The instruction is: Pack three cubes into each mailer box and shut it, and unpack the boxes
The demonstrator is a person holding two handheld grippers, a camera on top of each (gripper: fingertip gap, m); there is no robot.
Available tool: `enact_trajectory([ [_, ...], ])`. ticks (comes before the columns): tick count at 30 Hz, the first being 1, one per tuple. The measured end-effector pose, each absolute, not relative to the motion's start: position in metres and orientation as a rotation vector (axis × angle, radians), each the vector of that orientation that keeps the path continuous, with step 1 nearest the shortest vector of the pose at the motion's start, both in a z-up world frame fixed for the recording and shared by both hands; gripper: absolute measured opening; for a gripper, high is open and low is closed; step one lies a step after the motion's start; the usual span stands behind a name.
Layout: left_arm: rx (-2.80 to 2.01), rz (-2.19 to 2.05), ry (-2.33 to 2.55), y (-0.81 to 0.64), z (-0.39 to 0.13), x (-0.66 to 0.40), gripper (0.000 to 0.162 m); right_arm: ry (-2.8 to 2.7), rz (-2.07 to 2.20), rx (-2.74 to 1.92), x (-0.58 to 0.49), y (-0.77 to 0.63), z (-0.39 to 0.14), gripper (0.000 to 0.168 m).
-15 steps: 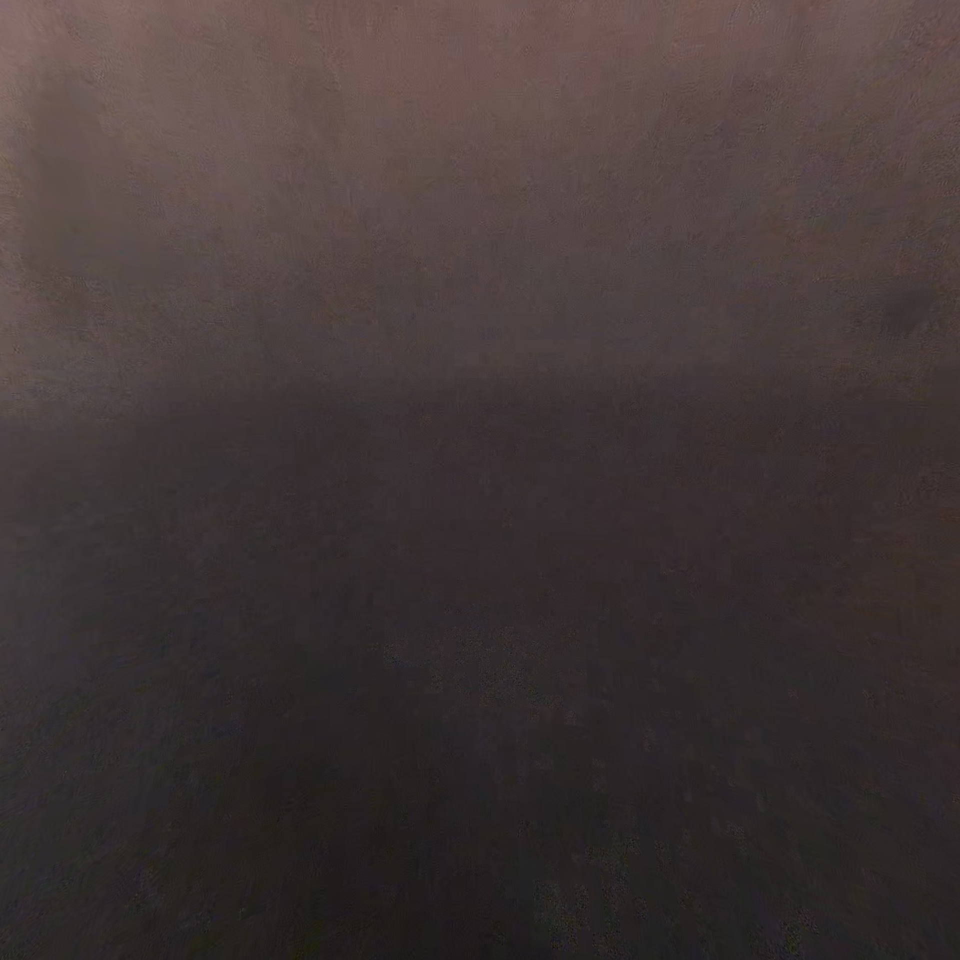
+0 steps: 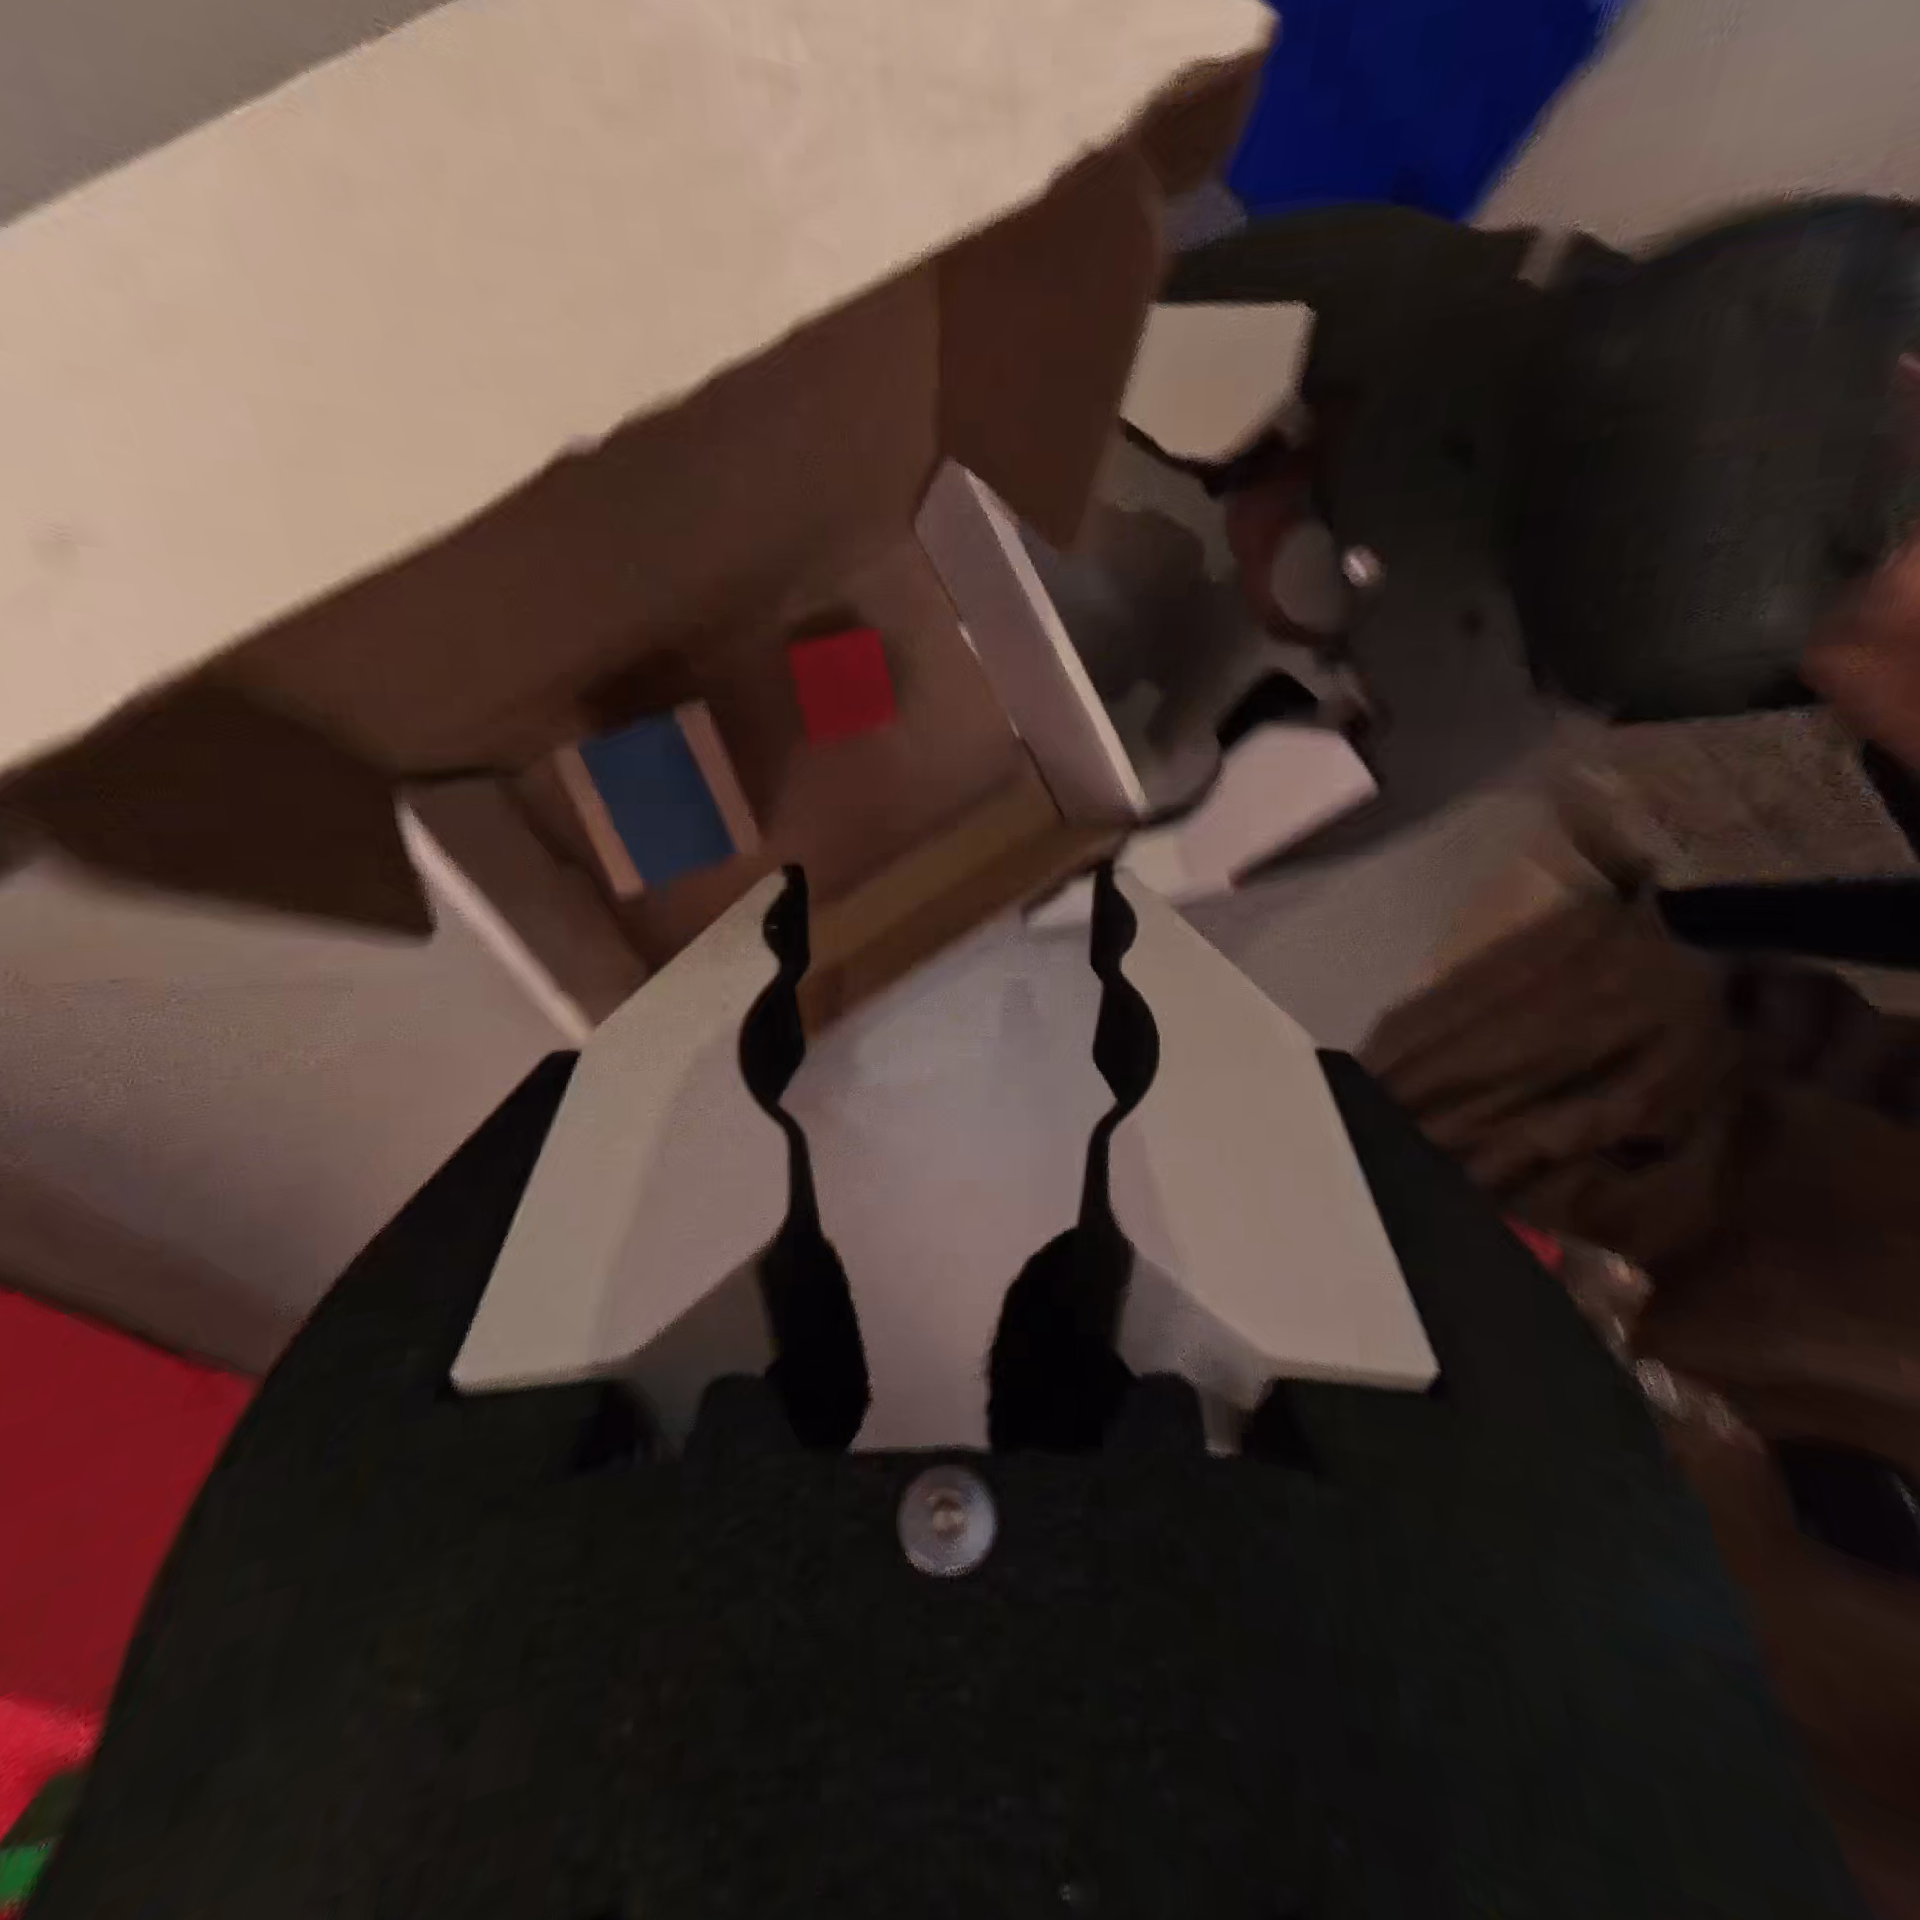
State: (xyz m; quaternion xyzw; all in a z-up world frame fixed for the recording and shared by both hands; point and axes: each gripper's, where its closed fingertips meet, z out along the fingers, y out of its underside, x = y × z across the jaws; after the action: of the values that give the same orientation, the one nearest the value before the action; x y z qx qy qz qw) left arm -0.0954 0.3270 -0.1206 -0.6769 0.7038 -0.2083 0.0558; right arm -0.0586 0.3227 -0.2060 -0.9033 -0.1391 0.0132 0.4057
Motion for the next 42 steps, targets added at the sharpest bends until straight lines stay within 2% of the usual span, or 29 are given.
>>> enact_trajectory([
  [1, -2.051, -0.665, 2.144, 0.334, -0.105, -0.111, 0.053, -0.351, 0.031, -2.28, -0.059, 0.323, -0.206, 0.134],
  [4, -2.072, -0.54, 2.066, 0.395, -0.07, -0.16, 0.052, -0.353, 0.029, -2.283, -0.059, 0.323, -0.206, 0.134],
  [7, -2.176, -0.362, 1.997, 0.468, -0.065, -0.22, 0.051, -0.351, 0.034, -2.282, -0.059, 0.323, -0.206, 0.134],
  [11, -2.622, -0.13, 1.657, 0.55, -0.106, -0.295, 0.051, -0.35, 0.031, -2.283, -0.059, 0.323, -0.206, 0.134],
  [14, -2.862, -0.217, 1.32, 0.578, -0.135, -0.313, 0.048, -0.35, 0.031, -2.284, -0.059, 0.323, -0.206, 0.134],
  [16, -2.894, -0.166, 1.158, 0.6, -0.149, -0.324, 0.055, -0.349, 0.033, -2.284, -0.059, 0.323, -0.206, 0.134],
  [21, -2.961, -0.09, 0.989, 0.616, -0.176, -0.347, 0.057, -0.348, 0.037, -2.282, -0.059, 0.323, -0.206, 0.134],
  [25, -2.982, -0.109, 0.882, 0.619, -0.186, -0.354, 0.051, -0.349, 0.044, -2.28, -0.059, 0.323, -0.206, 0.134],
  [34, -3.016, -0.055, 0.798, 0.616, -0.205, -0.363, 0.052, -0.351, 0.044, -2.28, -0.058, 0.323, -0.206, 0.134],
  [35, -3.017, -0.051, 0.784, 0.616, -0.205, -0.364, 0.047, -0.352, 0.046, -2.28, -0.058, 0.323, -0.206, 0.134],
  [38, -3.023, -0.068, 0.733, 0.614, -0.207, -0.364, 0.018, -0.354, 0.047, -2.28, -0.058, 0.323, -0.206, 0.134],
  [42, -3.047, -0.097, 0.724, 0.608, -0.214, -0.364, 0.019, -0.358, 0.047, -2.28, -0.059, 0.323, -0.206, 0.134],
])
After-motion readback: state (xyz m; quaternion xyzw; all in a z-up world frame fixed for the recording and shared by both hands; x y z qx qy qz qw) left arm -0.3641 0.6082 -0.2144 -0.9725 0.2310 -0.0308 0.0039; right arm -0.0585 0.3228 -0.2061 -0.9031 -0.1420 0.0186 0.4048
